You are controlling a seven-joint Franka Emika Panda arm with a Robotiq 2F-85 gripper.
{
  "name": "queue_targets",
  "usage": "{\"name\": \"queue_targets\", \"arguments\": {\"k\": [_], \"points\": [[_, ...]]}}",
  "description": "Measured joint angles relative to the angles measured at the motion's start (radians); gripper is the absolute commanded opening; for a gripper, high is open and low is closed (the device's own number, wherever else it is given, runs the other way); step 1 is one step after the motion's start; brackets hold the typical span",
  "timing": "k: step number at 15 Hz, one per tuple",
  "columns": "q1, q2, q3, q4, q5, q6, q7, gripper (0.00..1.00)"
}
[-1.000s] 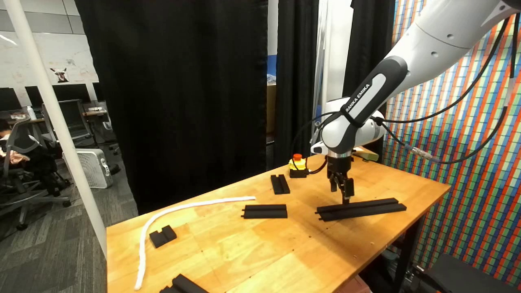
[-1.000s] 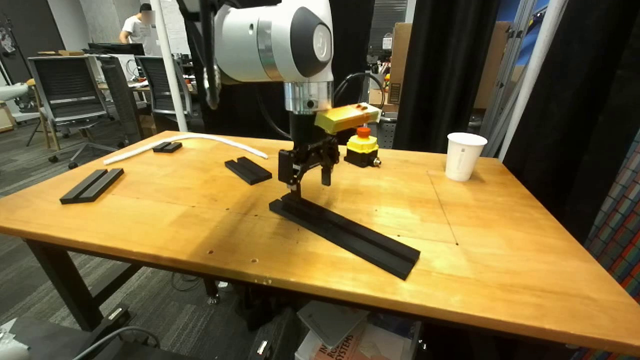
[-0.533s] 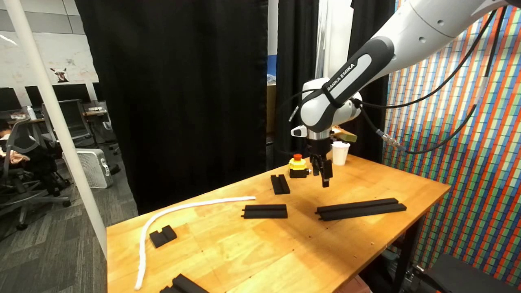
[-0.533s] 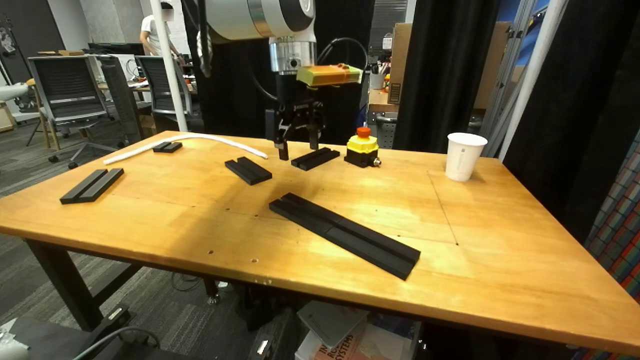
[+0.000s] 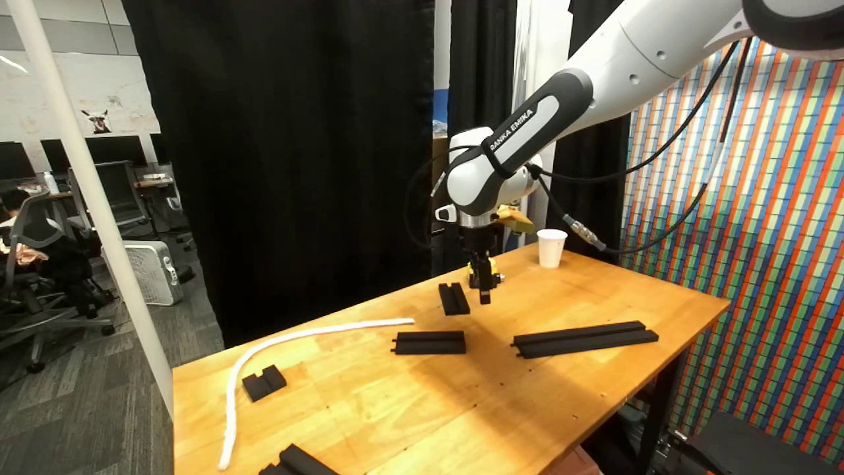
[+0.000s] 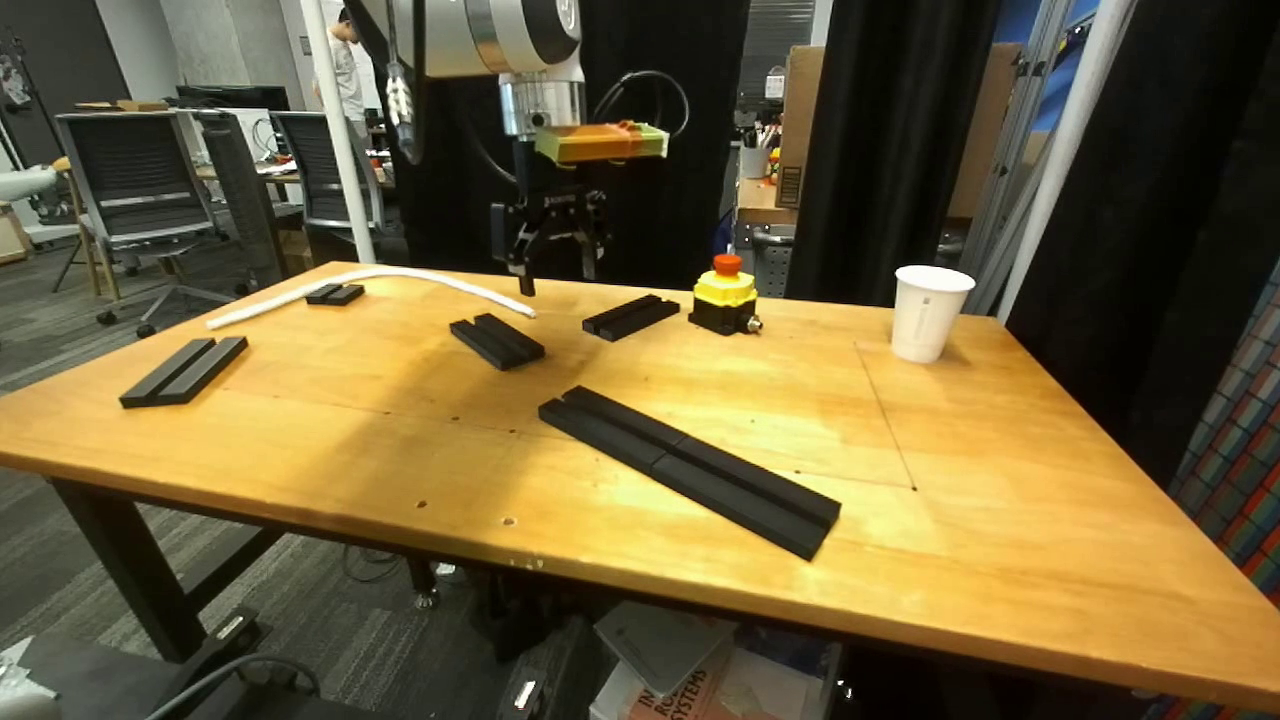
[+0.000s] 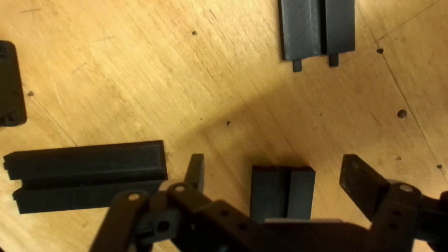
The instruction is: Pick up the black objects and put them in a straight line.
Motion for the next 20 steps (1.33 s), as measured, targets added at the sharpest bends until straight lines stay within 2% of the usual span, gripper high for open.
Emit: {"name": "queue_targets", "arguments": {"k": [11,20], "points": [[0.027,0.189,0.046,0.15,0.006,0.0,0.198,1.0],[0.062,0.235,0.077,0.184,0.006,0.001,0.305,1.0]]}}
